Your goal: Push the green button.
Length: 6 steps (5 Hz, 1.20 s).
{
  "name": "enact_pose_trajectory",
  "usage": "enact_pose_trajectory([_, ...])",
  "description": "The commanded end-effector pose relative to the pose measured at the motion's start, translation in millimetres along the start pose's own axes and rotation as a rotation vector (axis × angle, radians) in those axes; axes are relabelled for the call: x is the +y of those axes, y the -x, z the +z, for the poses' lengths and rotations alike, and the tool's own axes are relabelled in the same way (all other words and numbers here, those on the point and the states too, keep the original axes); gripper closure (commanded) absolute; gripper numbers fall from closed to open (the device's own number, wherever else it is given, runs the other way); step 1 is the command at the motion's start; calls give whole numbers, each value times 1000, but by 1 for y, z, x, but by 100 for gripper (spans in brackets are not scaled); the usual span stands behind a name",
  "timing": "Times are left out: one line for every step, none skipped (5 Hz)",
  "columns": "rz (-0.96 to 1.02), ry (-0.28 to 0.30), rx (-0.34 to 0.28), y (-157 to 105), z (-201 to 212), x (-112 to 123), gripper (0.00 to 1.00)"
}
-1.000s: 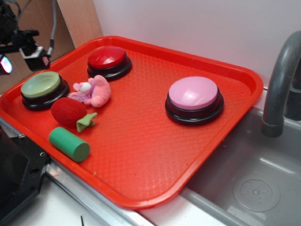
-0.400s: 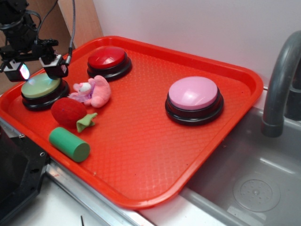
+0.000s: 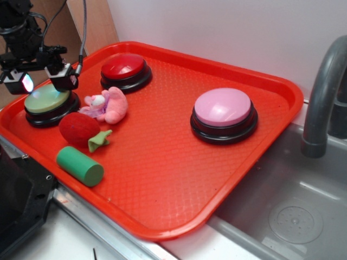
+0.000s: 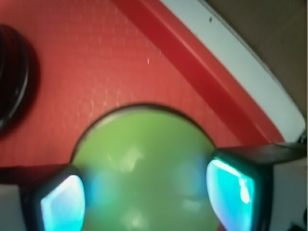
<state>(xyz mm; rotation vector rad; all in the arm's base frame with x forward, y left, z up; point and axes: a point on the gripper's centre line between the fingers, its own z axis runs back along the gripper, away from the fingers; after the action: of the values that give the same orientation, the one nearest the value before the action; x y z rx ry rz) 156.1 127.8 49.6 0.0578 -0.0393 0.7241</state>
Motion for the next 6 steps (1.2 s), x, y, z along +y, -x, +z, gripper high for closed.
enact_pose_trajectory([-13, -12, -20, 3, 25, 6, 0])
enact_pose_trajectory([-10, -7, -31, 3, 34, 6, 0])
enact_pose_trajectory([-17, 3, -33, 1, 39, 4, 0])
enact_pose_trajectory([-32, -4, -43, 0, 44, 1, 0])
enact_pose_trajectory([-35, 6, -57, -2, 51, -1, 0])
enact_pose_trajectory([-42, 14, -71, -2, 60, -1, 0])
